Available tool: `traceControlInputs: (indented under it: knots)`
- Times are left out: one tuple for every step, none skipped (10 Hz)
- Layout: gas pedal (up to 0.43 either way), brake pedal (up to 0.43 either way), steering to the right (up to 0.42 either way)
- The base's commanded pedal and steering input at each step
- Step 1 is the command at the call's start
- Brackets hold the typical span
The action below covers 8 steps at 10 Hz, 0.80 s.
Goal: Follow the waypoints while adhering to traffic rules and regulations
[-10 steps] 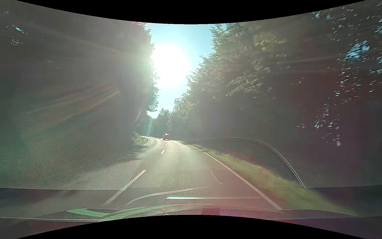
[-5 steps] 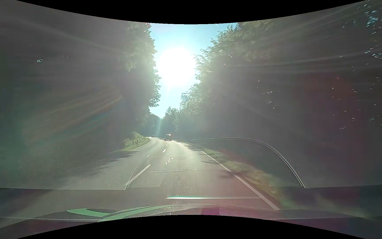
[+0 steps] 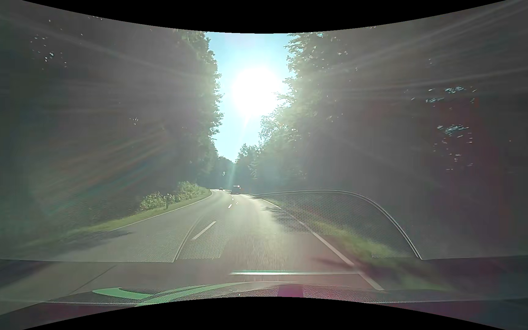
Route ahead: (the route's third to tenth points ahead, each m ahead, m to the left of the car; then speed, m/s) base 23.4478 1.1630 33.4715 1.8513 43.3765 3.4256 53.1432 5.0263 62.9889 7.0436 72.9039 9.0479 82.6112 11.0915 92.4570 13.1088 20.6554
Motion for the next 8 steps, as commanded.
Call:
traceControlInputs:
  knots:
    - [0.197,0.0,-0.027]
    - [0.197,0.0,-0.027]
    - [0.197,0.0,-0.027]
    - [0.197,0.0,-0.026]
    - [0.197,0.0,-0.025]
    - [0.197,0.0,-0.024]
    - [0.197,0.0,-0.022]
    - [0.197,0.0,-0.021]
